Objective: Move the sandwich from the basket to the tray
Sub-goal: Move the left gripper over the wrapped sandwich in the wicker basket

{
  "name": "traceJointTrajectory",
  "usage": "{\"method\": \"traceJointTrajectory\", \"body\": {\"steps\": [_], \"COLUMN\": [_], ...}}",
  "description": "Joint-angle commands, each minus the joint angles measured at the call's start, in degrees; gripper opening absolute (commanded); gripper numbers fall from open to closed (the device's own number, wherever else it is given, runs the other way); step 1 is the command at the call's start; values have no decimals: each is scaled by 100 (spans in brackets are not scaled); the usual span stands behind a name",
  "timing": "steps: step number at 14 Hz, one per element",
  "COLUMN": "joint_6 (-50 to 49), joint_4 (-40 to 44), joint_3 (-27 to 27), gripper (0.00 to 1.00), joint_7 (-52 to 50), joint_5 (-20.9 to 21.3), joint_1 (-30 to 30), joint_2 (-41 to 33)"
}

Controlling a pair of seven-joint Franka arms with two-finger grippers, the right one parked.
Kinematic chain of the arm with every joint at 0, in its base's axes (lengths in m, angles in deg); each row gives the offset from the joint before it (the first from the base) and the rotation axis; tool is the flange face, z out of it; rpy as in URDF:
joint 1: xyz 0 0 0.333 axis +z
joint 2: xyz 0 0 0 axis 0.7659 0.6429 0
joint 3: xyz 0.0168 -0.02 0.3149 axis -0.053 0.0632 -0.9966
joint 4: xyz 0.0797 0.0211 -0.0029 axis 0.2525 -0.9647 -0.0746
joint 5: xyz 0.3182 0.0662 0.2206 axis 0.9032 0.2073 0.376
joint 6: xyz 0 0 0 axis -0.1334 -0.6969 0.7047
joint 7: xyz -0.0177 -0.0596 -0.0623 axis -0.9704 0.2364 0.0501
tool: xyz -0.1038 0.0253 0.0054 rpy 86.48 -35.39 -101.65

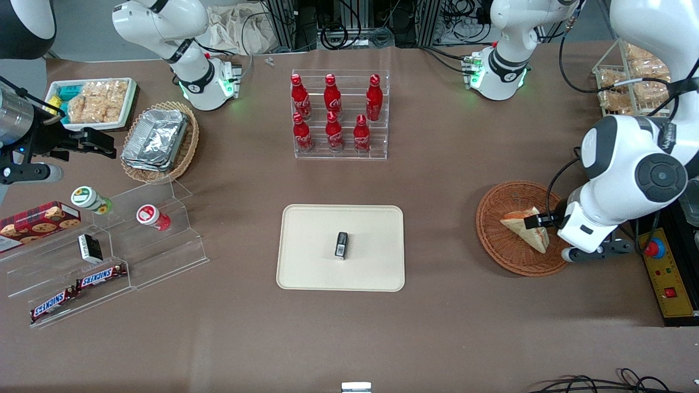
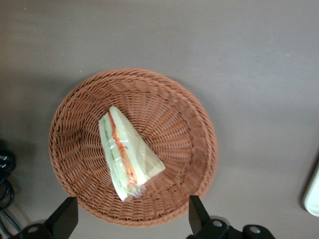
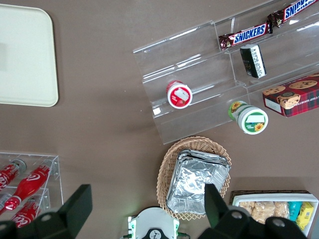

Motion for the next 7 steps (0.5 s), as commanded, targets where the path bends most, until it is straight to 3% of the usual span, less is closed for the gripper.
{"method": "traceJointTrajectory", "body": {"steps": [1,4,7], "joint_6": [281,860,1038], "joint_4": [-423,-897,-1057], "joint_3": [-80,-80,-89], "gripper": [100,100,100], "joint_7": [-479,-1455,-1790], "joint_5": [87,96,105], "joint_1": [24,24,24], "joint_2": [-199,-181,-94]}}
